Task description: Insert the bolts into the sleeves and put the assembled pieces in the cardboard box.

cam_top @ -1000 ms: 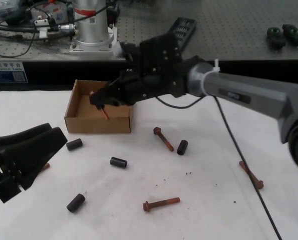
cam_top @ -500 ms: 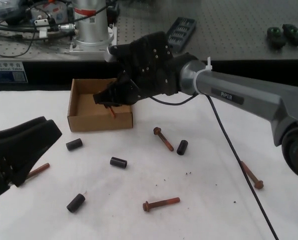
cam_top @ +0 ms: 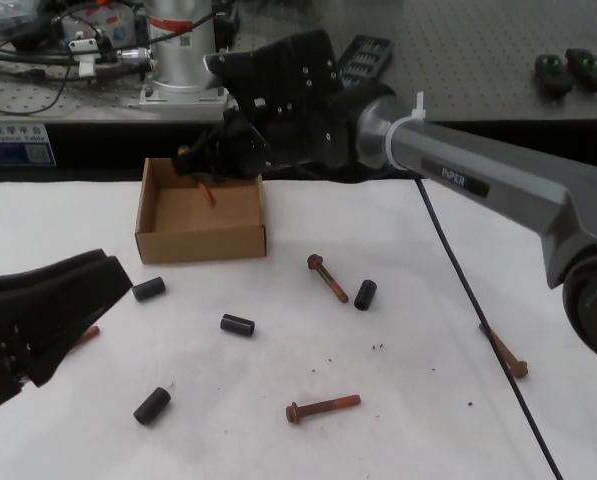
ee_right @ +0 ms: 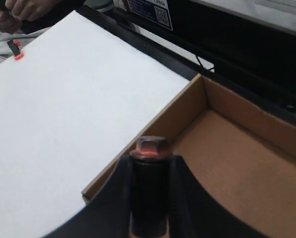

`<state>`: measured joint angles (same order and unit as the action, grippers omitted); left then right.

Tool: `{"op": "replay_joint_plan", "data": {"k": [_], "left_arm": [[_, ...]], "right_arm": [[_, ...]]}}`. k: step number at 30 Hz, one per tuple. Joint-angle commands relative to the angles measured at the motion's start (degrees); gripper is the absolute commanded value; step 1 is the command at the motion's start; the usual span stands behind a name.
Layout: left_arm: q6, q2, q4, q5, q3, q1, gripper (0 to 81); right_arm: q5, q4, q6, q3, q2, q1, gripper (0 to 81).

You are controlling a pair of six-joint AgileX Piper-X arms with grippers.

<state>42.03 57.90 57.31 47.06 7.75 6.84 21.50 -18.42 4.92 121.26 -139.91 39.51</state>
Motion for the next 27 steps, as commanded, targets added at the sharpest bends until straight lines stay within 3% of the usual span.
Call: {"op": "replay_joint_plan", "data": {"k": [1, 6, 13, 15, 18, 19, 23, 27], "left_arm": [[0.85, -0.51, -0.55, 1.26, 0.16, -0.19, 32.3], [0.21, -0.64, -0.17, 1.26, 0.16, -0.19, 32.3], [0.05, -1.95, -0.17, 1.26, 0.16, -0.19, 32.3], [0.05, -3.5, -0.17, 1.26, 0.16, -0.19, 32.3], [-0.1, -6.51, -0.28, 1.26, 0.16, -0.19, 32.3], [-0.35, -7.47, -0.41, 1.26, 0.16, -0.19, 32.3], [-1.52, -10.09, -2.72, 1.26, 0.16, -0.19, 32.3], [-5.54, -10.86, -8.56, 0.96, 0.31, -0.19, 32.3]], "right_arm": [[-0.36, 2.53, -1.08, 1.21, -0.1, -0.8, 4.3], [-0.68, 3.46, -0.19, 1.21, -2.07, -1.38, 4.3], [5.48, 5.1, 1.19, 1.21, -2.18, -3.22, 1.6], [6.41, 5.1, 1.93, 1.21, -2.18, -3.74, 13.3], [5.71, 5.18, 1.93, 1.21, -2.18, -4.04, 42.4], [4.61, 5.64, 1.93, 1.21, -2.18, -4.04, 46.4], [5.5, 5.45, 1.93, 1.21, -1.92, -4.04, 40.2], [6.25, -1.18, 1.32, 1.21, 1.31, -4.04, 40.1]]}}
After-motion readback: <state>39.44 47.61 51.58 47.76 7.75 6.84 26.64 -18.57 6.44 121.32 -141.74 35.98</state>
